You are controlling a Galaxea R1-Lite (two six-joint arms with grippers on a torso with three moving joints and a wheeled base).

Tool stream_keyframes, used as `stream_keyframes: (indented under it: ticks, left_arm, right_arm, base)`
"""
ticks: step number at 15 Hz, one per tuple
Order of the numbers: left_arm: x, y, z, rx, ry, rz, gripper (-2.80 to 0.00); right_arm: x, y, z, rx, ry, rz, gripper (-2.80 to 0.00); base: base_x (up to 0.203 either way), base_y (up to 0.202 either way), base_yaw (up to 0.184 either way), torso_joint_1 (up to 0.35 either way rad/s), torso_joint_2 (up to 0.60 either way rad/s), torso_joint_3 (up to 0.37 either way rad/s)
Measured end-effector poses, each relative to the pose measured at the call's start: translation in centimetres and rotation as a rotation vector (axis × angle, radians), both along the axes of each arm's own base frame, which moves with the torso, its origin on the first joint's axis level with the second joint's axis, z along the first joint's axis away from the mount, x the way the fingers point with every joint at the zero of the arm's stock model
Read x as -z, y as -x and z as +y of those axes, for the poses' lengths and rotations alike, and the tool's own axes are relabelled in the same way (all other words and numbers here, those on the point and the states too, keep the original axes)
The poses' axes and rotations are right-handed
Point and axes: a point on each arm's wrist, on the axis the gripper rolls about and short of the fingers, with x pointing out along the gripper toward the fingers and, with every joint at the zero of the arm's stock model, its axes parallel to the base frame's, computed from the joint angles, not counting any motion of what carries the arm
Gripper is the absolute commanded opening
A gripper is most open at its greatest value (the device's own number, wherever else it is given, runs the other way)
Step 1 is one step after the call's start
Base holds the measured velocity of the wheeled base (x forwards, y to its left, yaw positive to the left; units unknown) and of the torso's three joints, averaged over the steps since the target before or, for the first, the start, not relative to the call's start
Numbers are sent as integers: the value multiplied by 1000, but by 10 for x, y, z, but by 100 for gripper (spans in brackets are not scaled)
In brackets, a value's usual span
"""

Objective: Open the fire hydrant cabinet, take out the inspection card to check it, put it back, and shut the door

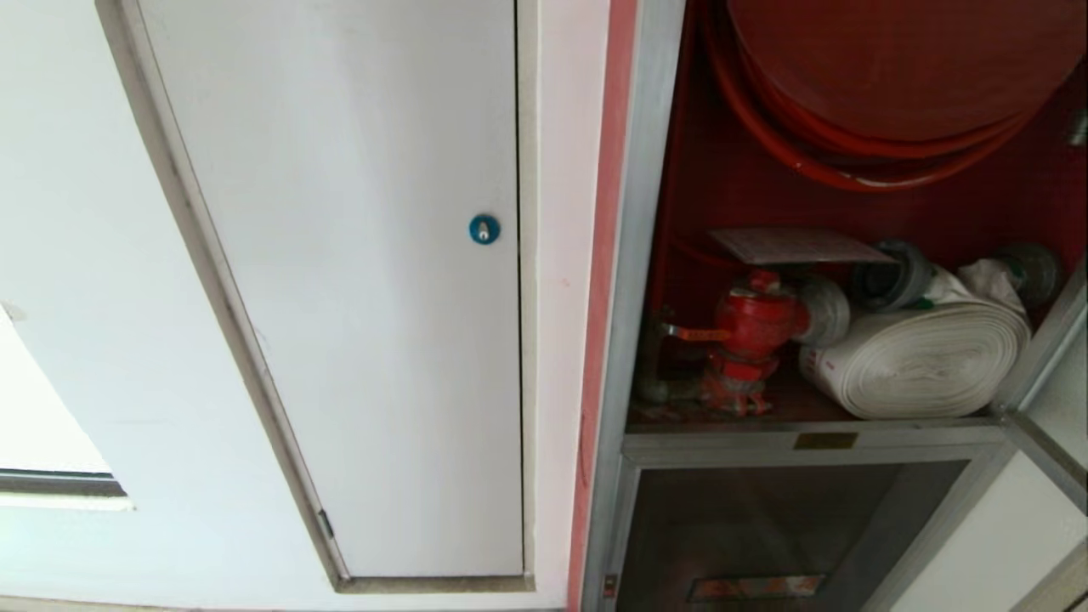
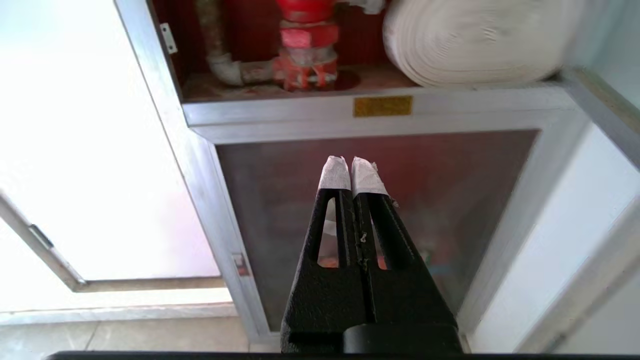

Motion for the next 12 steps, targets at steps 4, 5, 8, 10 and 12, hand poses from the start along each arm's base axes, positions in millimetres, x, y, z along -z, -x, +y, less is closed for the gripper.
stream_keyframes:
  ticks: [4,5,8,10,12]
  left_arm:
    - [0,0,0,0,0,0,-280]
    - [0,0,0,-1,0,0,-280]
    - [0,0,0,0,0,0,-280]
    - [0,0,0,0,0,0,-280]
    - [0,0,0,-1,0,0,-280]
  right_arm:
    - [0,0,0,0,0,0,-280]
    - [0,0,0,0,1,0,-280]
    - [0,0,0,0,1,0,-280]
    - [0,0,0,0,0,0,-280]
    - [0,0,0,0,1,0,-280]
  base:
    - [-195,0,0,3,1,1]
    - [-200,0,1,-2,3,5]
    - [-196,0,0,3,3,1]
    - [-197,0,-1,5,2,4]
    - [-195,0,0,2,3,5]
